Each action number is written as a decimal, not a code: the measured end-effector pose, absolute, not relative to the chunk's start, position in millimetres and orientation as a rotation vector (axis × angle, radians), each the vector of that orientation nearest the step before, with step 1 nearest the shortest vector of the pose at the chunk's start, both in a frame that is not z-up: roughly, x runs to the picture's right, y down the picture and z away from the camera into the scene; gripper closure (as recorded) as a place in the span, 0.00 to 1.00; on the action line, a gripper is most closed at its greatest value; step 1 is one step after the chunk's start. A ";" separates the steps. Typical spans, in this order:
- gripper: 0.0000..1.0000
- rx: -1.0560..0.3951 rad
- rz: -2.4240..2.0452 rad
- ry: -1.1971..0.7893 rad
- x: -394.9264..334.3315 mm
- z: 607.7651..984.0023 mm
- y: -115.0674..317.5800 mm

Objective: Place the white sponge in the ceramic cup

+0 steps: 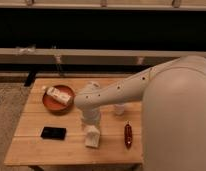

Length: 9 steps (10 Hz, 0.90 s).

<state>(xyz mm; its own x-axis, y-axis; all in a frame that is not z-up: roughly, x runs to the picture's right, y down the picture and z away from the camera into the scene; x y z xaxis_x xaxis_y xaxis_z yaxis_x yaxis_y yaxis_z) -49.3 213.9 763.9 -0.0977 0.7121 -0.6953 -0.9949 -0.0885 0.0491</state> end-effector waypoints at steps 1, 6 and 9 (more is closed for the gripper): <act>0.35 -0.616 1.592 0.627 -45.0 771.6 217.9; 0.35 -0.684 1.595 0.641 -38.8 793.1 234.1; 0.35 -0.712 1.575 0.649 -44.7 798.0 242.6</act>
